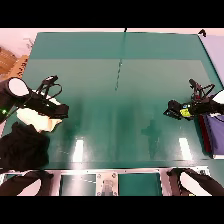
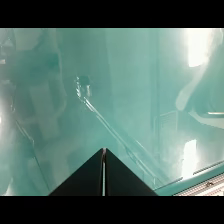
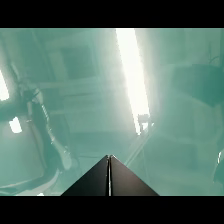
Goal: Fold the shirts.
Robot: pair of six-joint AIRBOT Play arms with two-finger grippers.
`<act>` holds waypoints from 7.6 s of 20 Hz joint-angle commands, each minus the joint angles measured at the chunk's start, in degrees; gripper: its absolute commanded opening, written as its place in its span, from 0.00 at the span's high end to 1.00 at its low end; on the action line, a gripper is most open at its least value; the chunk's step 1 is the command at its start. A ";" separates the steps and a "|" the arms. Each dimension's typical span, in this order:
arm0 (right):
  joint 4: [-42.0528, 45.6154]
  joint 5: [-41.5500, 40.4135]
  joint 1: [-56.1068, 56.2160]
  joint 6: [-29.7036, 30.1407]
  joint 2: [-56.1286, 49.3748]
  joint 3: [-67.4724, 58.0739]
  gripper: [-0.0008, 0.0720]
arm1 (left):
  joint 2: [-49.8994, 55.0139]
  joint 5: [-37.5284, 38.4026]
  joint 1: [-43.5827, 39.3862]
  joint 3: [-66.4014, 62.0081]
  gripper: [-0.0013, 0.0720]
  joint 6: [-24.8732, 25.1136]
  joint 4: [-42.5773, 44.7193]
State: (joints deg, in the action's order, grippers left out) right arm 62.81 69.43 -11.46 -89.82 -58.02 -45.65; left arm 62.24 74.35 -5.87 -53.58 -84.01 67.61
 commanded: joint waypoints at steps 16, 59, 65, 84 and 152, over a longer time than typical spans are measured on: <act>-0.02 -0.02 0.07 -0.02 0.04 0.02 0.97 | -0.02 -0.61 -0.02 0.02 0.95 0.02 -0.26; -7.78 -4.17 -0.04 0.15 -0.13 0.02 0.67 | 5.35 -12.57 6.91 10.69 0.08 -11.74 38.93; -7.78 -4.52 -0.04 0.15 -0.13 0.02 0.80 | 5.92 -17.16 8.83 9.57 0.95 -8.98 36.30; -7.74 -2.67 -0.50 2.05 -0.11 -3.26 0.60 | 13.90 -20.90 -32.37 -16.41 0.19 -5.09 5.84; -20.41 -19.93 6.69 16.83 -9.11 -8.07 0.97 | 31.93 -0.04 -1.57 -36.52 0.95 9.55 -10.93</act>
State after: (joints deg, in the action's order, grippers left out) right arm 42.48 54.19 -8.25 -73.49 -57.34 -57.67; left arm 86.59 74.15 -7.49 -93.65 -75.02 56.69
